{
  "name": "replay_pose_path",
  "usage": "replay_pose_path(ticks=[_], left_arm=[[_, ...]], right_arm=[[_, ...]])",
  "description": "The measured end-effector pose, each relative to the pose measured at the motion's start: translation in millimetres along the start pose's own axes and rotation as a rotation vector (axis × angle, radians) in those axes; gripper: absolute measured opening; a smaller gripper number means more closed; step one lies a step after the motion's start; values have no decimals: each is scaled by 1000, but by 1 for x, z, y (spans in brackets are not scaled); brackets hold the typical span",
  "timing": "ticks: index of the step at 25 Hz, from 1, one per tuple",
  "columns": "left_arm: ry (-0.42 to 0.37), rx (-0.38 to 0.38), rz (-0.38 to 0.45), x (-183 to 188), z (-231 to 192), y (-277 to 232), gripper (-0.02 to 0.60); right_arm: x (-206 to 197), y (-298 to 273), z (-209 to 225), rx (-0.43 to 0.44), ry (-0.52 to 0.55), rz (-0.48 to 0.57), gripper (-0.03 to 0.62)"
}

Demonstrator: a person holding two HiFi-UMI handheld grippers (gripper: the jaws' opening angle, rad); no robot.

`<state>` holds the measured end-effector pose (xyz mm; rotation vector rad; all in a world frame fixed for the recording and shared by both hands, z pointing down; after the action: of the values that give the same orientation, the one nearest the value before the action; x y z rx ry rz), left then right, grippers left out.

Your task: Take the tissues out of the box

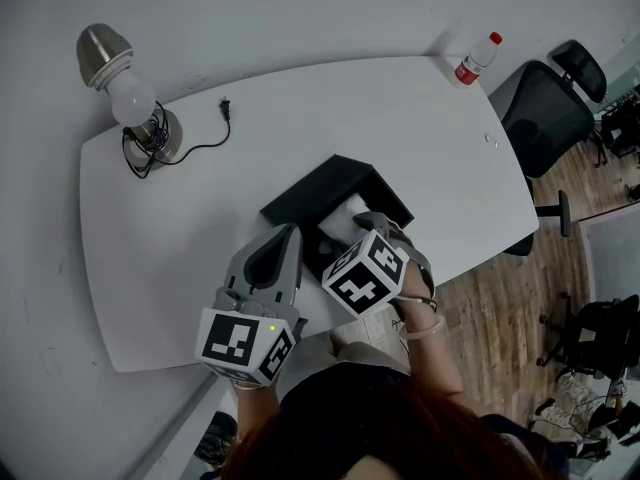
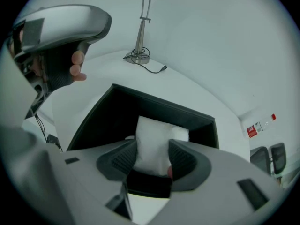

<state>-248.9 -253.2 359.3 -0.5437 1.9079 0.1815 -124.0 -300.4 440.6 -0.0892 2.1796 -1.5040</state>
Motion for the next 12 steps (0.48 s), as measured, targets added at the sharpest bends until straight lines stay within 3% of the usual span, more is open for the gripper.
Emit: replay_pose_path(ticks=[12], left_arm=[[-24, 24, 15, 1, 14, 12, 21]], right_arm=[[-3, 16, 3, -30, -29, 114, 213]])
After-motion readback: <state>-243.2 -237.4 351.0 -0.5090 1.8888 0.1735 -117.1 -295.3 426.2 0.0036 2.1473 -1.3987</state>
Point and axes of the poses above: the fingertips, and each gripper's own axes: y backward along the fingers, z to its right, x out of its top, the point moved 6 cm from there along y, backward along the fingers, and after that the axes turned 6 degrees about y, right-handed, at the moved point
